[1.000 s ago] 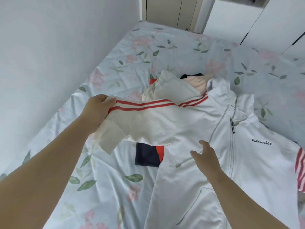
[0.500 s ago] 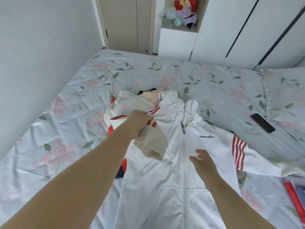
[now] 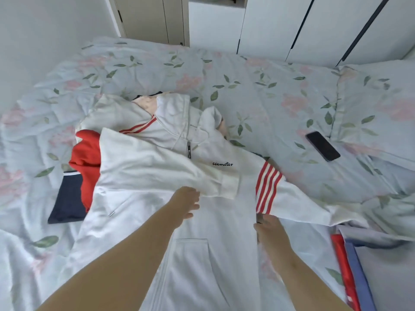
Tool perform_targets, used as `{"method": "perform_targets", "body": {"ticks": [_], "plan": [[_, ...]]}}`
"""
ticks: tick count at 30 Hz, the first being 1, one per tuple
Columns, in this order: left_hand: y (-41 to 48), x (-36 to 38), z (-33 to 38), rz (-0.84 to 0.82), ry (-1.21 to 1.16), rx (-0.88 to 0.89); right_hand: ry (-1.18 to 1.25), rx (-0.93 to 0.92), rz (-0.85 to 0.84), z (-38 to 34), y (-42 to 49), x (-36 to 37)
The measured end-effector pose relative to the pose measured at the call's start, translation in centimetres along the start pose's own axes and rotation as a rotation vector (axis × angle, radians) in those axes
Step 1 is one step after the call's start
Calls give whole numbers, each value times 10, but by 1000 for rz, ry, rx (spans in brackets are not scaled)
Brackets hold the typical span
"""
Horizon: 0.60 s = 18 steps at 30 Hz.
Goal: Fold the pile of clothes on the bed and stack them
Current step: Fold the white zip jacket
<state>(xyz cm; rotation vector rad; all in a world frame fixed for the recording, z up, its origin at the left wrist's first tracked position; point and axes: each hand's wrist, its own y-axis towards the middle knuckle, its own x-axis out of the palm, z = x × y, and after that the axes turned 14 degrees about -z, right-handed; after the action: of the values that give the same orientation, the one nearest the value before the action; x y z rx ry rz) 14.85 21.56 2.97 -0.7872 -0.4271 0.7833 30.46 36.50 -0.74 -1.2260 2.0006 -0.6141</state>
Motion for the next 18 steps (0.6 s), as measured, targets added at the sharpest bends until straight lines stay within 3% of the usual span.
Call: {"method": "perform_targets", "body": {"ticks": [4,6,10,13,16,18], "plan": [[27,8,-43,104,-72,-39,71,45,-83,7,35,-5],[43,8,-53,128,-39,24,169,75,-82,5,58,1],[72,10,-61,260,644,284,521,159,147,14,97,-5],[92,27,-57,146,867,420,539,290,200,40,108,-25],[117,51,-54,47,883,335,674,244,205,63,114,-48],[130,66,-51,136,786,259,863,205,226,70,116,-63]]}}
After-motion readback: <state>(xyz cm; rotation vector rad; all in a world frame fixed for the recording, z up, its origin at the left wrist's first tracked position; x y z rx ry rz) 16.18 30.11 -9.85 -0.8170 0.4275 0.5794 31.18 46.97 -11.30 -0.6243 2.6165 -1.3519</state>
